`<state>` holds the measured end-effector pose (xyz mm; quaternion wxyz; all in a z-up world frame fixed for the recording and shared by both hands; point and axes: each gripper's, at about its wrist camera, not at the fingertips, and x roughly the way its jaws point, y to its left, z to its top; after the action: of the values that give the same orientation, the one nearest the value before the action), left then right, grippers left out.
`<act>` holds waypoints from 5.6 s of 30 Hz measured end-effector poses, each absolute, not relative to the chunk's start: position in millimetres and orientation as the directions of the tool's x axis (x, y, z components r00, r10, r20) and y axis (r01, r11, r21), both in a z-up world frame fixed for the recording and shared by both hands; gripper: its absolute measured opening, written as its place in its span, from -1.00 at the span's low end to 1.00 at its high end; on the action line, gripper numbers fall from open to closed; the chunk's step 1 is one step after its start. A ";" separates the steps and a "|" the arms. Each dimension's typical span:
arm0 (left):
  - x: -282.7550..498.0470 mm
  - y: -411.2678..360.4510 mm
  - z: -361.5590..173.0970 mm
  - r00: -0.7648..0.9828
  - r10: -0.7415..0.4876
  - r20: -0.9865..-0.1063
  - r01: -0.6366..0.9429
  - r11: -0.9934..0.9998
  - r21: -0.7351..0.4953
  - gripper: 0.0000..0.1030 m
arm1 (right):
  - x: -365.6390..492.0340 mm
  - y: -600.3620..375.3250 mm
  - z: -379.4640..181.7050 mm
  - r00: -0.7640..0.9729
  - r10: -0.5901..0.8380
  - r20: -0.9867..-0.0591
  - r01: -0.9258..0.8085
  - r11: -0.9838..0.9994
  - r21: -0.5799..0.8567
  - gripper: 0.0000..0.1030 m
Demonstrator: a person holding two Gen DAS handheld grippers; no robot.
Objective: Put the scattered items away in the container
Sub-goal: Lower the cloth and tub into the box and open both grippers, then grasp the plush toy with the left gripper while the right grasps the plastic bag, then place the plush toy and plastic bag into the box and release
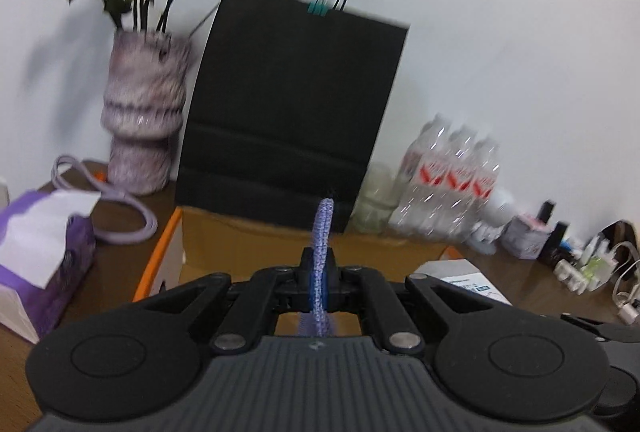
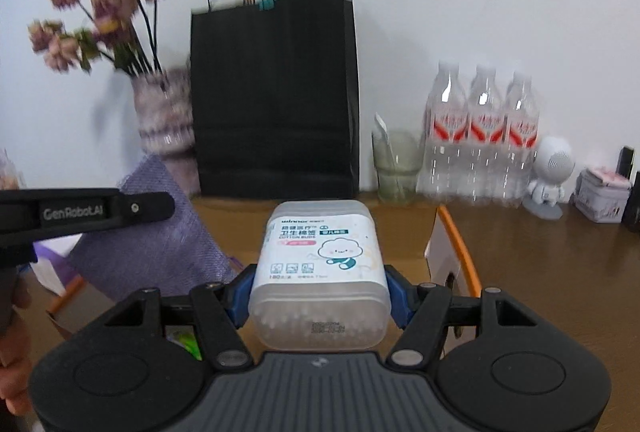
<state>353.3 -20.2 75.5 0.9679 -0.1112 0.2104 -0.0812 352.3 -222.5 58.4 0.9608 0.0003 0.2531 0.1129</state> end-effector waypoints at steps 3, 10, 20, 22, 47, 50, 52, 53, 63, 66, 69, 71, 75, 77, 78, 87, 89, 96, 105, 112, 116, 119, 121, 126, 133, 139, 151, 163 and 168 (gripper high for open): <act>360.0 -20.7 65.1 0.891 -0.185 -0.415 0.091 0.968 -0.234 -0.91 | 359.4 -220.8 48.5 0.823 0.216 -0.526 -0.222 0.974 0.052 0.23; 354.5 -20.6 61.7 0.893 -0.050 -0.448 -0.005 0.993 -0.121 1.00 | 360.4 -214.4 48.6 0.810 0.187 -0.555 -0.224 0.975 0.002 1.00; 324.7 -8.7 71.8 0.893 -0.004 -0.450 -0.031 0.997 -0.070 1.00 | 350.0 -216.3 66.2 0.804 0.223 -0.551 -0.248 0.968 0.030 1.00; 319.0 -4.3 73.9 0.890 0.006 -0.456 -0.045 0.996 -0.075 1.00 | 344.8 -214.8 69.7 0.808 0.227 -0.544 -0.255 0.967 0.024 1.00; 213.3 6.8 103.9 0.914 -0.013 -0.406 -0.035 0.993 -0.111 1.00 | 233.2 -218.8 105.4 0.851 0.202 -0.485 -0.249 0.968 -0.036 1.00; 200.0 7.7 102.9 0.915 -0.017 -0.403 -0.033 0.993 -0.116 1.00 | 218.9 -224.0 103.3 0.852 0.192 -0.488 -0.242 0.970 -0.040 1.00; 191.2 9.1 100.8 0.915 -0.021 -0.403 -0.030 0.992 -0.119 1.00 | 209.4 -227.4 100.8 0.852 0.188 -0.489 -0.238 0.970 -0.042 1.00; 186.8 9.8 99.4 0.914 -0.022 -0.404 -0.030 0.992 -0.120 1.00 | 204.6 -229.5 99.4 0.853 0.186 -0.488 -0.236 0.971 -0.044 1.00; 149.6 24.4 79.0 0.897 0.002 -0.442 -0.041 0.996 -0.078 1.00 | 170.6 -266.4 65.7 0.840 0.143 -0.523 -0.207 0.976 -0.064 1.00; 145.1 30.0 67.8 0.884 0.006 -0.468 -0.042 0.997 -0.067 1.00 | 165.3 -281.2 49.4 0.826 0.124 -0.550 -0.187 0.980 -0.061 1.00; 146.6 30.8 54.4 0.867 -0.004 -0.499 -0.031 0.998 -0.062 1.00 | 161.6 -293.4 35.8 0.818 0.110 -0.565 -0.171 0.984 -0.056 1.00; 149.8 28.8 46.6 0.856 -0.013 -0.517 -0.023 0.998 -0.064 1.00 | 161.9 -298.0 29.4 0.813 0.104 -0.573 -0.162 0.985 -0.051 1.00; 157.8 20.0 36.8 0.842 -0.033 -0.539 0.002 0.998 -0.059 1.00 | 166.9 -300.9 22.1 0.808 0.099 -0.581 -0.154 0.987 -0.046 1.00; 162.7 15.1 33.7 0.836 -0.040 -0.547 0.016 0.999 -0.047 1.00 | 170.1 -301.1 21.4 0.811 0.098 -0.577 -0.155 0.987 -0.050 1.00; 165.5 12.7 32.3 0.833 -0.044 -0.551 0.025 0.999 -0.041 1.00 | 171.8 -301.4 21.2 0.813 0.097 -0.574 -0.154 0.987 -0.052 1.00; 199.8 -3.3 17.4 0.801 -0.047 -0.597 0.064 0.998 0.006 1.00 | 205.4 -308.5 16.8 0.821 0.072 -0.566 -0.122 0.991 -0.051 0.97; 207.7 -4.9 13.8 0.793 -0.046 -0.607 0.066 0.998 0.010 1.00 | 214.8 -310.0 15.8 0.819 0.071 -0.569 -0.114 0.993 -0.041 0.96; 225.6 -11.4 6.5 0.778 -0.059 -0.626 0.108 0.993 0.040 1.00 | 235.8 -310.2 10.3 0.811 0.075 -0.580 -0.110 0.994 -0.024 0.91; 227.7 -14.5 1.8 0.770 -0.138 -0.622 0.180 0.984 0.005 0.22 | 237.8 -312.0 8.5 0.800 0.129 -0.586 -0.145 0.989 0.020 -0.14; 206.9 -6.8 9.4 0.814 -0.143 -0.563 0.154 0.988 -0.029 0.18 | 219.0 -310.8 15.8 0.842 0.130 -0.524 -0.139 0.990 0.022 -0.20; 190.0 -0.5 19.8 0.842 -0.138 -0.522 0.136 0.990 -0.042 0.17 | 208.5 -311.4 22.3 0.866 0.126 -0.485 -0.126 0.991 0.031 -0.20; 182.0 4.1 30.9 0.856 -0.147 -0.495 0.135 0.989 -0.061 0.18 | 203.5 -309.3 30.4 0.880 0.128 -0.457 -0.133 0.991 0.021 -0.20; 179.9 6.4 40.4 0.866 -0.155 -0.476 0.137 0.988 -0.074 0.18 | 202.5 -307.8 38.5 0.887 0.144 -0.438 -0.146 0.989 0.028 -0.20; 186.2 6.4 65.8 0.888 -0.182 -0.422 0.155 0.983 -0.097 0.18 | 212.1 -297.5 66.5 0.903 0.192 -0.385 -0.192 0.981 0.040 -0.20; 222.0 -7.4 97.3 0.911 -0.190 -0.366 0.163 0.981 -0.104 0.18 | 249.4 -265.4 103.1 0.915 0.237 -0.326 -0.240 0.970 0.029 -0.20; 264.6 -18.0 106.3 0.914 -0.167 -0.370 0.131 0.984 -0.119 0.18 | 285.8 -240.9 113.5 0.904 0.280 -0.322 -0.274 0.960 0.064 -0.20; 326.8 -31.4 70.7 0.858 -0.078 -0.507 0.026 0.994 -0.110 0.18 | 343.4 -229.5 74.0 0.855 0.238 -0.462 -0.234 0.970 0.065 -0.20; 336.1 -42.7 55.5 0.835 -0.048 -0.548 0.010 0.997 -0.074 0.25 | 351.8 -231.8 64.1 0.832 0.231 -0.504 -0.234 0.970 0.059 -0.07; 334.1 -40.5 57.1 0.831 0.041 -0.555 -0.057 0.998 -0.012 1.00 | 354.5 -233.6 62.7 0.836 0.192 -0.514 -0.198 0.979 0.044 0.87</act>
<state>334.1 -40.5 57.1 0.9567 -0.0139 0.2897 0.0255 354.5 -233.6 62.7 0.9582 -0.0054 0.2674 0.1018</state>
